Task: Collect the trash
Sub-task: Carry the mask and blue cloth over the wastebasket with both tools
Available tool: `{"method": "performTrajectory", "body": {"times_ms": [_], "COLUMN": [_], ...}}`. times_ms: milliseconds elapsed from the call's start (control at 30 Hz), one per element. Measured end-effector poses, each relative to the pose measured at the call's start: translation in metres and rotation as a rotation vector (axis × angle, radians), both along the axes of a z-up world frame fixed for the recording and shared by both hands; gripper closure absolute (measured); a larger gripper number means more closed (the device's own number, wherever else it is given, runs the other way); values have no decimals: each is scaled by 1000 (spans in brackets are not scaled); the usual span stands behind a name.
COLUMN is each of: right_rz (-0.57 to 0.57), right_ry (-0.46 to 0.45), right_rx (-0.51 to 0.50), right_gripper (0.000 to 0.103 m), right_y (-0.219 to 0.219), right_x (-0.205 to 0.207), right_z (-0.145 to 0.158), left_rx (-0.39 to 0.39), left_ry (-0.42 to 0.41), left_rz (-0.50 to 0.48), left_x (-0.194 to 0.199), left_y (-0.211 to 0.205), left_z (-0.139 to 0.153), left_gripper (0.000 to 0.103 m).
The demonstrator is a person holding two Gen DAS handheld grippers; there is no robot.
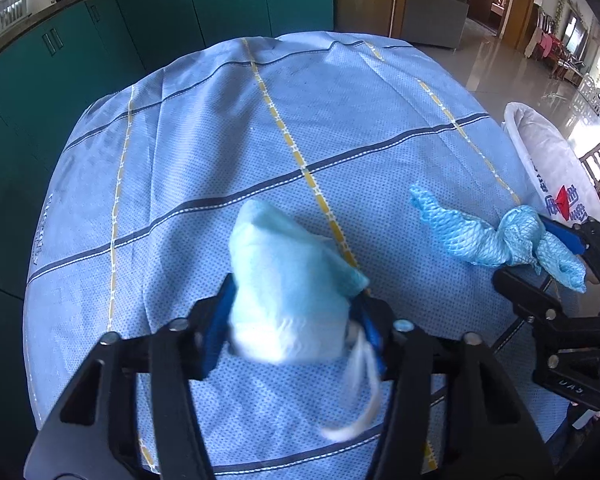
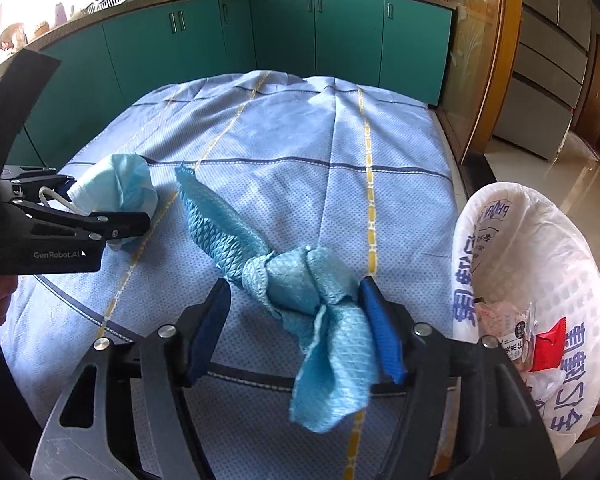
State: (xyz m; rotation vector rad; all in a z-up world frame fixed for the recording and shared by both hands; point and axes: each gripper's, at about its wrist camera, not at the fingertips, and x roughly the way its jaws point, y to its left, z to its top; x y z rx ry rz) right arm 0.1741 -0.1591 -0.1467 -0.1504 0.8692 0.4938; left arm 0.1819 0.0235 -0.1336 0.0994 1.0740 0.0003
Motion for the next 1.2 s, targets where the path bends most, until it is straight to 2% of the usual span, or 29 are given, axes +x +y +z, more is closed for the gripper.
{"method": "performTrajectory", "body": {"times_ms": [67, 167, 333, 600, 733, 833, 1067, 1200], "right_rz": [-2, -1, -24, -79, -111, -149, -251, -318], "right_ry": [-4, -8, -38, -141, -182, -200, -224, -235], "right_rx": [0, 16, 49, 127, 136, 144, 152, 157], "right_gripper": [55, 57, 58, 58, 58, 58, 58, 58], "right_y": [0, -2, -10, -30, -42, -55, -94, -118], "right_x": [-1, -1, -3, -11, -13, -11, -11, -15], "right_z": [0, 2, 11, 35, 45, 50, 55, 57], "left_rx": [7, -5, -16, -25, -10, -31, -62, -123], "left_ry": [-16, -45, -128, -267, -354, -399, -423, -418], "left_rz": [-9, -24, -32, -1, 13, 7, -33, -65], "left_x": [-1, -4, -8, -17, -22, -24, -23, -19], "left_y": [-2, -6, -11, -17, -27, -39, -81, -110], "left_z": [2, 7, 21, 49, 64, 74, 82, 80], "left_gripper": [63, 68, 68, 68, 68, 68, 68, 68]}}
